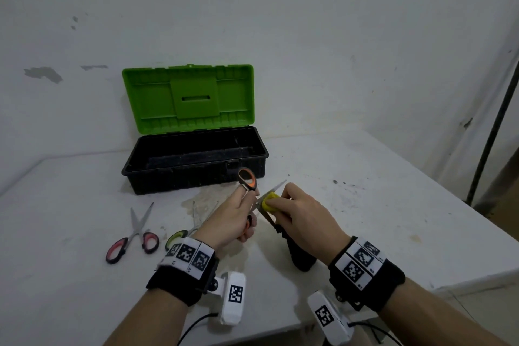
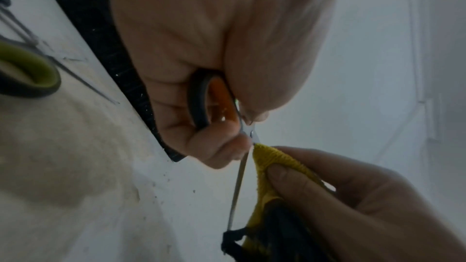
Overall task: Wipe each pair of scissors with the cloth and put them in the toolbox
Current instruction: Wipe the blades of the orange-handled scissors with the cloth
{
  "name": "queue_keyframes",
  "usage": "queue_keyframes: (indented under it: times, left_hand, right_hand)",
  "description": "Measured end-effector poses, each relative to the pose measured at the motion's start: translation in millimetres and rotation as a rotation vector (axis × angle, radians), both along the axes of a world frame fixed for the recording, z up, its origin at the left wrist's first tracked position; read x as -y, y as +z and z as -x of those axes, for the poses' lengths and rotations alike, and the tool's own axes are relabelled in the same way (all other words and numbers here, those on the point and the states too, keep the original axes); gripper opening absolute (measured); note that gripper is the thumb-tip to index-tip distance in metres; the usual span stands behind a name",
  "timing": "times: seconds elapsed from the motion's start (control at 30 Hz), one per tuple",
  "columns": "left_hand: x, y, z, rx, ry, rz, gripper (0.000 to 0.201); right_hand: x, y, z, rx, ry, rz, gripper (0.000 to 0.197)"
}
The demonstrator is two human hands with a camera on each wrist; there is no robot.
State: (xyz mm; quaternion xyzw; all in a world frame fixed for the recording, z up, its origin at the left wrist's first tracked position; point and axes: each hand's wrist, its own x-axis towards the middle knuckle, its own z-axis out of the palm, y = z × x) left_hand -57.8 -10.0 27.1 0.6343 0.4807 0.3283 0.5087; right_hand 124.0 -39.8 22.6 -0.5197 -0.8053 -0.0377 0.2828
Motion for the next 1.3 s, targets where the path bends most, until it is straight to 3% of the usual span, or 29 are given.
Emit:
queue_keyframes:
  times: [0.2, 0.3, 0.57, 0.8, 0.87, 0.97, 1.1, 1.3]
  left_hand:
    - [-7.4, 2.7, -2.7, 0.263, 0.14, 0.007, 0.016]
    - [-10.0, -3.4, 3.2, 0.183, 0.127, -0.08, 0.013]
    - [-13.3, -11.2, 15.9, 0.007, 0.12, -0.188, 0.029]
    - [-15.2, -11.0, 14.7, -0.015, 0.148, -0.282, 0.013]
    - [-15.0, -10.8, 14.1, -0.029, 0.078, -0.267, 0.004]
    - [-12.2, -9.8, 14.4, -0.065, -0.019, -0.21, 0.008]
    - [-11.5, -13.5, 14.5, 0.019, 0.073, -0.12, 0.028]
    - [-12.4, -17.0, 12.0, 0.055, 0.031, -0.091, 0.006]
  right_hand:
    - [-3.6, -5.4, -6.1, -0.282, -0.014, -0.07, 0.019]
    - [-4.3, -3.7, -11.1, -0.337, -0.041, -0.092, 0.021]
    - [0.7, -1.9, -13.8, -0.276, -0.044, -0.079, 0.018]
    - [5.7, -8.9, -9.9, -0.221, 0.028, 0.013, 0.02]
    - [5.7, -9.5, -8.7, -0.22, 0.017, 0.018, 0.02]
    - [5.3, -10.3, -10.5, -0.214, 0.007, 0.016, 0.019]
    - [8.4, -13.5, -10.6, -0.195, 0.021, 0.042, 0.017]
    - [10.1, -11.1, -10.7, -0.233, -0.012, -0.022, 0.014]
